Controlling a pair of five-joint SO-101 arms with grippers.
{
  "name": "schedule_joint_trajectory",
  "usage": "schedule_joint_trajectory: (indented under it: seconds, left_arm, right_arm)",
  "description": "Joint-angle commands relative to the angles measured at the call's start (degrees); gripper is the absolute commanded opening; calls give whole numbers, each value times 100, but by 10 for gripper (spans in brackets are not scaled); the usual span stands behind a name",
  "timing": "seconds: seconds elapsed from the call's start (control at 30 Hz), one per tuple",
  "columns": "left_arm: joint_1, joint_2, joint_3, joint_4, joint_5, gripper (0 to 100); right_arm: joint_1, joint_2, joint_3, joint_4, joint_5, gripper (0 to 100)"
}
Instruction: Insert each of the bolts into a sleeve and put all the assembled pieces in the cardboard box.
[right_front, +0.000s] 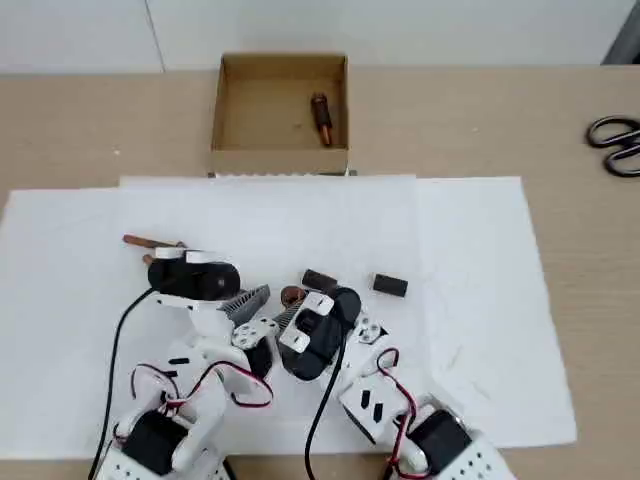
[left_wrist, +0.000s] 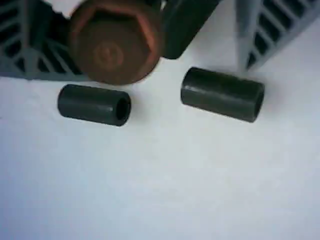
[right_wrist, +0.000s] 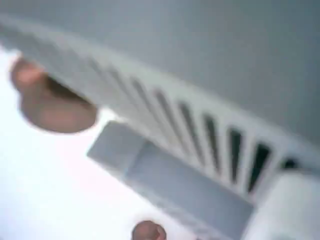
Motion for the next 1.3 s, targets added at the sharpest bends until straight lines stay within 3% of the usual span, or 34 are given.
schedule_joint_trajectory:
  seconds: [0.0, 0.27, 0.5, 0.63, 0.8, 0.93, 1.07, 1.27]
  left_arm:
    - [62, 9, -453, 0, -132, 274]
    - [44, 9, -1086, 0, -237, 235]
    - [-404, -18, -1226, -26, -774, 13]
    - [-932, -18, -1024, -35, -1143, 5]
    - [-1468, -18, -374, -105, -1512, 6]
    - [-1776, -18, 215, -325, -1319, 6]
    - [-1960, -18, 690, -668, -1310, 6]
    - [-2171, 9, 919, -809, -1451, 6]
  right_arm:
    - [13, -84, 0, -198, 44, 2]
    - [22, -84, 97, -198, 44, 2]
    - [31, -84, 97, -198, 44, 2]
    - [215, -84, 79, -242, 9, 2]
    - [1024, -75, -176, -233, -440, 2]
    - [1420, -13, -492, -198, -492, 2]
    - [1446, 716, -1029, -242, -492, 2]
    - [1666, 3240, -2804, -435, -527, 2]
